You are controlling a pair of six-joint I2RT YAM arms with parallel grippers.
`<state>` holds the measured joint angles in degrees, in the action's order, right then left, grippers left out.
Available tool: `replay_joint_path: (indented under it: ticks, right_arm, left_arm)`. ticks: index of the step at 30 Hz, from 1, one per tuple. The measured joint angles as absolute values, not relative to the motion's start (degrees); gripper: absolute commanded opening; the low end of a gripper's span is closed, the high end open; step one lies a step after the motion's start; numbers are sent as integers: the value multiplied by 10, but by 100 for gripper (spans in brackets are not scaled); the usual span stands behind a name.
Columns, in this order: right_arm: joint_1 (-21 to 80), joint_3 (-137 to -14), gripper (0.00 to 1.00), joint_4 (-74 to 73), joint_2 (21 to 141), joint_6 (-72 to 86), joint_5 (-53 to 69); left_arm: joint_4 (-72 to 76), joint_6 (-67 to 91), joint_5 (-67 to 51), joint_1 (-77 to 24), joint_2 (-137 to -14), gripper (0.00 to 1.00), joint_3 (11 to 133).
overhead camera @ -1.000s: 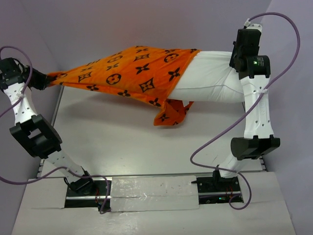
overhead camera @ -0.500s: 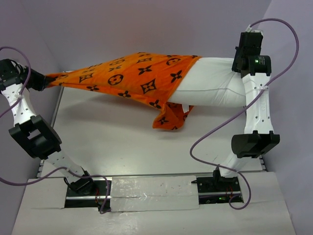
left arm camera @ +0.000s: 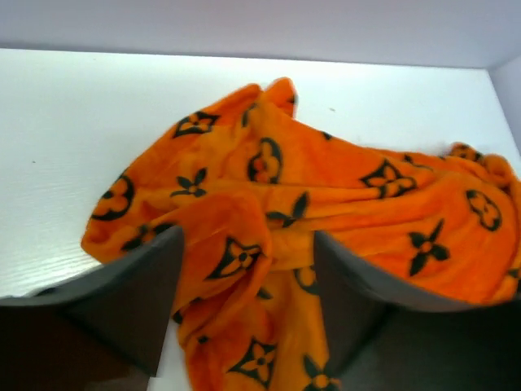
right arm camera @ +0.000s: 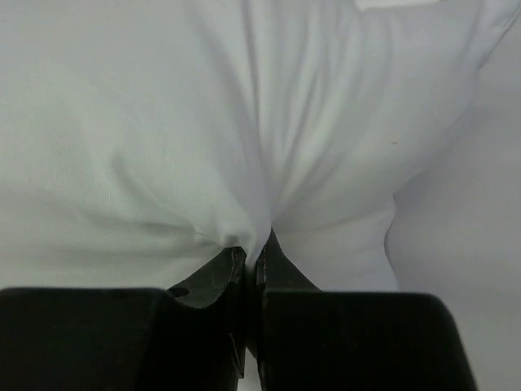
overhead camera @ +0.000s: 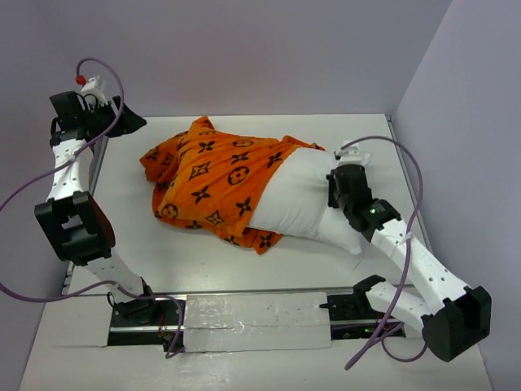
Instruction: Remove the pillowcase from the pillow
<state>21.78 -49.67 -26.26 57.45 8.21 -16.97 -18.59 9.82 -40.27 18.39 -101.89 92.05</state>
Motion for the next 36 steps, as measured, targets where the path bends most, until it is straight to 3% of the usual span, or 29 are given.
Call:
replay_joint_path:
  ticks: [1, 2, 3, 6, 10, 15, 22, 29, 36]
  right_arm:
    - [236, -468, 23, -249, 566, 95, -172]
    - [255, -446, 36, -239, 557, 109, -175]
    - [278, -429, 87, -236, 545, 122, -177]
    - [333, -419, 100, -248, 507, 156, -183]
    - [347, -468, 100, -284, 477, 183, -189]
    - [340, -577, 100, -308, 470, 186, -180]
    - [195, -653, 100, -302, 521, 206, -105]
    - [141, -655, 100, -303, 619, 210, -56]
    - [128, -644, 100, -290, 615, 210, -20]
  left_arm:
    - [-182, 85, -413, 177, -1011, 99, 913]
    - [-181, 78, -415, 177, -1006, 99, 912]
    - [-179, 76, -414, 180, -1002, 99, 912]
    - [-189, 71, -399, 183, -998, 99, 929]
    - [-219, 39, -377, 136, -1000, 99, 984]
    - [-243, -32, -393, -15, -1016, 99, 1046]
    - [-244, -72, -404, -147, -1080, 99, 1088]
    - [-265, -113, -324, -274, -1113, 99, 1094]
    - [-279, -140, -186, -369, -1120, 97, 1082]
